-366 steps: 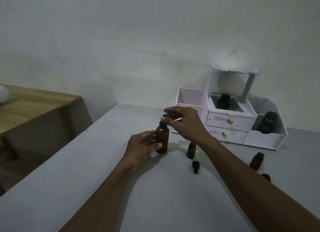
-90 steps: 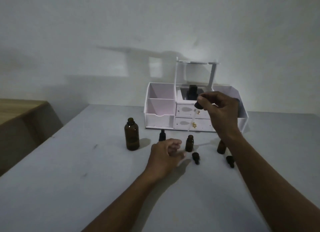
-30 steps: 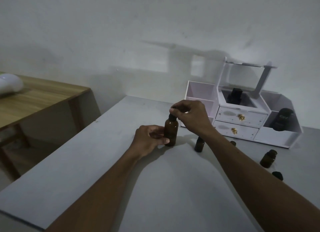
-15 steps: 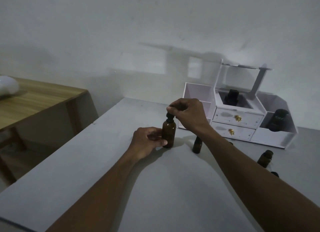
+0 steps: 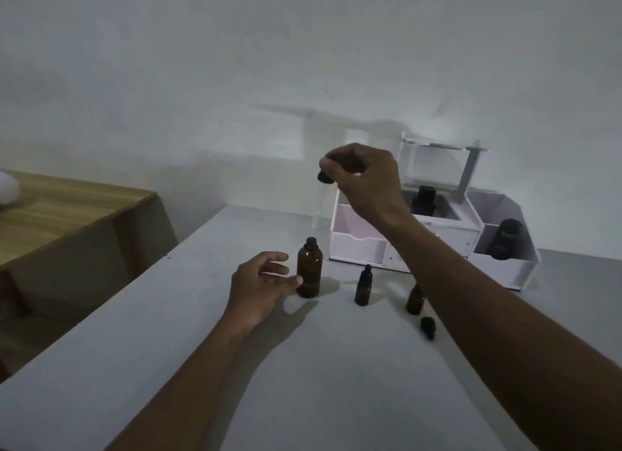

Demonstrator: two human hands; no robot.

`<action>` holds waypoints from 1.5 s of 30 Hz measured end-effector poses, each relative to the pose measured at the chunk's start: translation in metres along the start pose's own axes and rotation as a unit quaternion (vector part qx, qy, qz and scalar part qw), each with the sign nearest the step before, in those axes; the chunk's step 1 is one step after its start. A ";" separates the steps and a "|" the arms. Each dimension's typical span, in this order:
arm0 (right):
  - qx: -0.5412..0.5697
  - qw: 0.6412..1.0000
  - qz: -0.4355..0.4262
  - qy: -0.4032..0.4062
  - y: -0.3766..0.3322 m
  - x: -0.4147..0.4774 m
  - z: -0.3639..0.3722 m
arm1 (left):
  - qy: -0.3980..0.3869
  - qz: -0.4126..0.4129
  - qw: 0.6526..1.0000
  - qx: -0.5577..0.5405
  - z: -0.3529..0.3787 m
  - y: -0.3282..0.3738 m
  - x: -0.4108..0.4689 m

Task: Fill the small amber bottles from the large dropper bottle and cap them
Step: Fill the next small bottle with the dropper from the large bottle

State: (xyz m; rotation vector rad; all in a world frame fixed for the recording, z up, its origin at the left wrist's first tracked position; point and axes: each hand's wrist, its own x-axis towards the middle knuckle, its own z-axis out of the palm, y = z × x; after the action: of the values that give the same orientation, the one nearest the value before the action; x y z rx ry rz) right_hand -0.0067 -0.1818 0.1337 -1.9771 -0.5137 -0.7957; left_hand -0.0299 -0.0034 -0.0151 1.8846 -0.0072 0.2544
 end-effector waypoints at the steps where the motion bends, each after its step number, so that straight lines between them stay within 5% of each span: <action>1: 0.011 1.000 0.001 0.006 -0.003 0.000 -0.007 | 0.006 -0.002 1.000 -0.005 0.001 0.004 -0.005; 15: 0.021 0.991 0.082 0.100 0.047 -0.059 -0.112 | -0.172 0.002 0.983 -0.060 0.114 0.052 -0.058; 23: 0.009 0.983 0.113 0.145 0.085 -0.086 -0.126 | -0.138 0.025 0.990 -0.004 0.169 0.048 -0.046; 45: -0.038 0.985 0.128 0.110 0.111 -0.088 -0.113 | -0.130 0.079 0.988 0.024 0.182 0.037 -0.025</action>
State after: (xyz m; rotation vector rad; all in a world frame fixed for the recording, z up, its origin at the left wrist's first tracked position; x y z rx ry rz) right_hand -0.0360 -0.3383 0.0471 -1.9454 -0.0974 -0.8650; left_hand -0.0281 -0.1896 -0.0399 1.9555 -0.3317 0.1153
